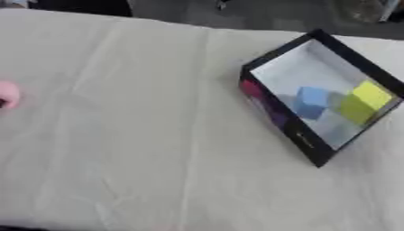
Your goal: Pick up the objects with one hand, pass them to the other hand, and then place them into the box on the other side of the table.
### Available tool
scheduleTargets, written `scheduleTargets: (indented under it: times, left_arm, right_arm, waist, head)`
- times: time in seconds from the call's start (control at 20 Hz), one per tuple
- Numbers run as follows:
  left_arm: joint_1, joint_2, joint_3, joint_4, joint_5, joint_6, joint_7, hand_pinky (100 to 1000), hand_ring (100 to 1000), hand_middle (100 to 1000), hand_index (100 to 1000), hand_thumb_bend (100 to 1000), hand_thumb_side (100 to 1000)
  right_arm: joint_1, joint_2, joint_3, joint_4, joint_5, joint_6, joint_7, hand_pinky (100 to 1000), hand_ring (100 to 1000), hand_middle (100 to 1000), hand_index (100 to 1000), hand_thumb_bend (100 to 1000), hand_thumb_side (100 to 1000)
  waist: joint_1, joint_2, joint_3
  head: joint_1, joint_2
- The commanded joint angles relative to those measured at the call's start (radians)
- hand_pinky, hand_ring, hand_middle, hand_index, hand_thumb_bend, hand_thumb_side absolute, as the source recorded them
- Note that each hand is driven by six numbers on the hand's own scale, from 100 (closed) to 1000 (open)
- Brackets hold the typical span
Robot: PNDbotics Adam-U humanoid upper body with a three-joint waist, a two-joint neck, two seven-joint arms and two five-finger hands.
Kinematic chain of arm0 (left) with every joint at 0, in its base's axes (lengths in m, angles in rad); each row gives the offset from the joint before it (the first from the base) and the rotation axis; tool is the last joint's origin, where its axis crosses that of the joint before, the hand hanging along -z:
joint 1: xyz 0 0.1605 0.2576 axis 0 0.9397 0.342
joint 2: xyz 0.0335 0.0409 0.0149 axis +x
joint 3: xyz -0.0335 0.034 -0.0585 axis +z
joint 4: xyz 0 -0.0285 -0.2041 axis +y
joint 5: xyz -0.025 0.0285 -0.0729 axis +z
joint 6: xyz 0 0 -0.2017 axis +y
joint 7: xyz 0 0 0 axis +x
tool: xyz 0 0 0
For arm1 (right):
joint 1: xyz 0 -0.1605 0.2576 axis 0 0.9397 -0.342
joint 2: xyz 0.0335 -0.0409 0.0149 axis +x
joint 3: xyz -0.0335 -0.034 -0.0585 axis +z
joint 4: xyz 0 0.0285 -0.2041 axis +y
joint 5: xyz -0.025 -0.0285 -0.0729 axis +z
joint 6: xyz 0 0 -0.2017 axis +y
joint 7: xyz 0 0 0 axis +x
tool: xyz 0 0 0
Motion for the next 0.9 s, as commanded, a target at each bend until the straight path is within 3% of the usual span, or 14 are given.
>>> scheduleTargets:
  times: [0.05,0.55,0.9]
  left_arm:
    - [-0.007,0.057,0.013,-0.058,0.033,0.017,0.018,763,755,676,575,100,180]
    - [0.011,0.094,0.024,-0.292,0.134,0.05,0.133,739,702,612,514,100,179]
    - [0.016,0.064,-0.04,-0.495,0.281,0.046,0.144,742,688,603,510,100,239]
  right_arm:
    - [-0.001,-0.031,-0.014,-0.005,0.006,-0.001,0.002,686,967,916,994,100,566]
    - [0.006,-0.046,-0.019,-0.004,-0.001,-0.005,0.002,688,968,915,994,100,563]
    - [-0.027,-0.081,0.005,-0.021,0.009,-0.007,0.019,693,973,929,996,100,552]
  waist:
    - [-0.004,-0.004,0.0]
    - [-0.004,-0.021,0.005]
    - [-0.011,-0.031,0.003]
  head:
    - [-0.008,0.0]
    - [-0.042,0.013]
    - [-0.08,0.026]
